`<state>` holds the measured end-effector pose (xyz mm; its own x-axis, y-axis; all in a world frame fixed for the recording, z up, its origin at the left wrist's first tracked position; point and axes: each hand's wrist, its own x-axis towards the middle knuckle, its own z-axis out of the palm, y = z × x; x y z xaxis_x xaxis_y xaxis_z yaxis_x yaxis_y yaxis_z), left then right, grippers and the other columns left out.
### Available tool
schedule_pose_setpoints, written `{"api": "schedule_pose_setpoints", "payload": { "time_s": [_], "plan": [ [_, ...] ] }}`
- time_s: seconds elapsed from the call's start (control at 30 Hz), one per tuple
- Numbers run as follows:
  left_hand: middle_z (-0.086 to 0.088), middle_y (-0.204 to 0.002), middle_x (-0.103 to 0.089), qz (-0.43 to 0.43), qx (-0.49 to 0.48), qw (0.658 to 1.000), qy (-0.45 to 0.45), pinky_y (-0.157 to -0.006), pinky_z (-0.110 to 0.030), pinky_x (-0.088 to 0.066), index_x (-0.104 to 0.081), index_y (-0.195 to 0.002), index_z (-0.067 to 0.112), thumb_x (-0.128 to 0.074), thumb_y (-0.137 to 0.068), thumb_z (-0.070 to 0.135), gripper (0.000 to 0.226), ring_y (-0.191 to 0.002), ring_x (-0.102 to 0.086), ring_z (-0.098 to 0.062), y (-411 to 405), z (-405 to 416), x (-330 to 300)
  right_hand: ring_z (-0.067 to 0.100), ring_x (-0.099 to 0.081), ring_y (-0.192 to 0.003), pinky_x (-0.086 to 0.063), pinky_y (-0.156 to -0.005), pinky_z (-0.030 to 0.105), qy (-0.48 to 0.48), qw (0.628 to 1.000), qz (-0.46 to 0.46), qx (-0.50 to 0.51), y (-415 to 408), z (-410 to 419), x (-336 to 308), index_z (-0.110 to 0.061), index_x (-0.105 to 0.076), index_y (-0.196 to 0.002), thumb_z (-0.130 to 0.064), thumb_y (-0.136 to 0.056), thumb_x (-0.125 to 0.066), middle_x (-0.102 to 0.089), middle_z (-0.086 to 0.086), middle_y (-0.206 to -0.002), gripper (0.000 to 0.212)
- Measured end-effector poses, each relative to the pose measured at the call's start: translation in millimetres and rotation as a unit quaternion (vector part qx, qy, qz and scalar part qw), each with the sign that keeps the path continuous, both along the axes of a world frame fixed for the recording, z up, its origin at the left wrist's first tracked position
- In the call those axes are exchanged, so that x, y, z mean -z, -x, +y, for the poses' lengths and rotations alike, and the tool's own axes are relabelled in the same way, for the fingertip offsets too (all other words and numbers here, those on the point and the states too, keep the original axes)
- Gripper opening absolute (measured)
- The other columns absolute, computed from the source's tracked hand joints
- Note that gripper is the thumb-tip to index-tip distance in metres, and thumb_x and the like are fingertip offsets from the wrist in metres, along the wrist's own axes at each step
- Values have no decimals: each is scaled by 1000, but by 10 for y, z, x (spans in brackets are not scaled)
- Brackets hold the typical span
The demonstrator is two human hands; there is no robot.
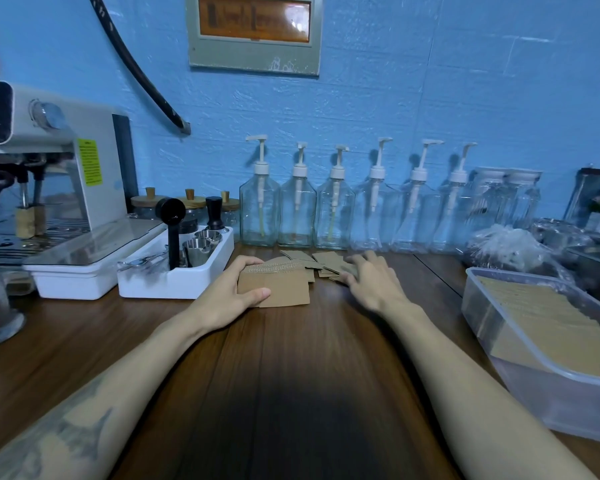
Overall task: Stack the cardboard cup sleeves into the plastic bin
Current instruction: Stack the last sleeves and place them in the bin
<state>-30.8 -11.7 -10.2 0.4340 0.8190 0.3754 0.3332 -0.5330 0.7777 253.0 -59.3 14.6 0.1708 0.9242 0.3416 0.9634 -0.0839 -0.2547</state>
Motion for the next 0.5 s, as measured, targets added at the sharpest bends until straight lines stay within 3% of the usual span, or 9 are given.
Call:
{"api": "schedule_pose_setpoints", "payload": {
  "time_s": [0.17,0.37,0.5],
  "plan": [
    [18,-113,-64,0,4,1000,3,-84,-20,-51,-48,-123,39,-72,-87,33,44,-96,-63,6,11,1,-1,34,-45,-122,-38,-102,48,42,998,24,51,-82,4,36,-18,-55,-115,-39,-99,-48,-53,13,-130,28],
    [20,-113,-63,4,2,1000,4,-83,-19,-51,-47,-121,42,-72,-88,34,43,-96,-62,8,14,-8,-4,35,-49,-119,-41,-100,49,48,998,16,45,-59,-28,3,-14,-55,-115,-35,-99,-49,-56,13,-127,27],
    [20,-112,-64,7,-1,1000,5,-84,-21,-51,-46,-119,46,-72,-87,36,42,-96,-63,7,17,-1,1,30,-47,-118,-40,-100,44,31,999,39,-2,-27,-30,-29,-22,-57,-107,-27,-93,-61,-51,5,-122,15]
  ]
}}
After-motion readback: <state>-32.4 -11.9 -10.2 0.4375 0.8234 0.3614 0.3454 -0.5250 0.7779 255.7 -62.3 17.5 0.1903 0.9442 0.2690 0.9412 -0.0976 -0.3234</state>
